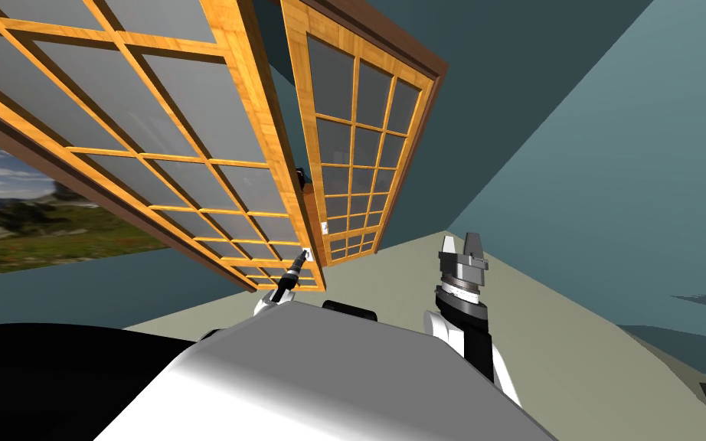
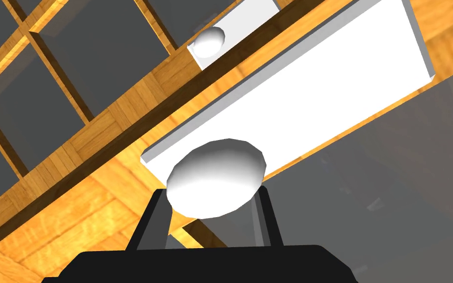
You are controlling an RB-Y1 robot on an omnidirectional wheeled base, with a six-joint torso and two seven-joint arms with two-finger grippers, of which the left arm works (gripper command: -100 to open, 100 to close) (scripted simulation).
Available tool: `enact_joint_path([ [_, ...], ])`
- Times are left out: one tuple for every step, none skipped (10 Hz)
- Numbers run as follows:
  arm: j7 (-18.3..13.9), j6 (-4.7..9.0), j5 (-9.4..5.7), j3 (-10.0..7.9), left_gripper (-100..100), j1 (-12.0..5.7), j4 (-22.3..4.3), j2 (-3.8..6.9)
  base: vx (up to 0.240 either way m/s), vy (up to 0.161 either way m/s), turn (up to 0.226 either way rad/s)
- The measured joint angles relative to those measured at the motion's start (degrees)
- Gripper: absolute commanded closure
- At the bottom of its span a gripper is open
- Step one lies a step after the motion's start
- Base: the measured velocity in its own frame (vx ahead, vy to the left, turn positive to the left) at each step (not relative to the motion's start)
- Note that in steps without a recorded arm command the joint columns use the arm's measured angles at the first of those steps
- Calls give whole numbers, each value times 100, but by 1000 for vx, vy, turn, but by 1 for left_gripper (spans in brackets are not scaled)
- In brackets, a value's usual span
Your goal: Pull the door open
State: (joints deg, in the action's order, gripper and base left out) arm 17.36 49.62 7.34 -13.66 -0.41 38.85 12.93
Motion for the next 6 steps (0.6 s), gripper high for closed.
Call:
enact_joint_path([
  [-161,22,-51,23,100,-47,-76,26,-28,8,-21],
  [-294,37,-75,37,100,-46,-84,36,-24,7,-27],
  [-442,75,-114,52,100,-78,-158,51,-22,6,-19],
  [-561,71,-134,66,100,-78,-159,64,-24,10,-35],
  [-716,19,-167,89,100,-38,-75,63,-31,17,-32],
  [-876,52,-220,108,100,-98,-178,76,-25,12,-23],
])
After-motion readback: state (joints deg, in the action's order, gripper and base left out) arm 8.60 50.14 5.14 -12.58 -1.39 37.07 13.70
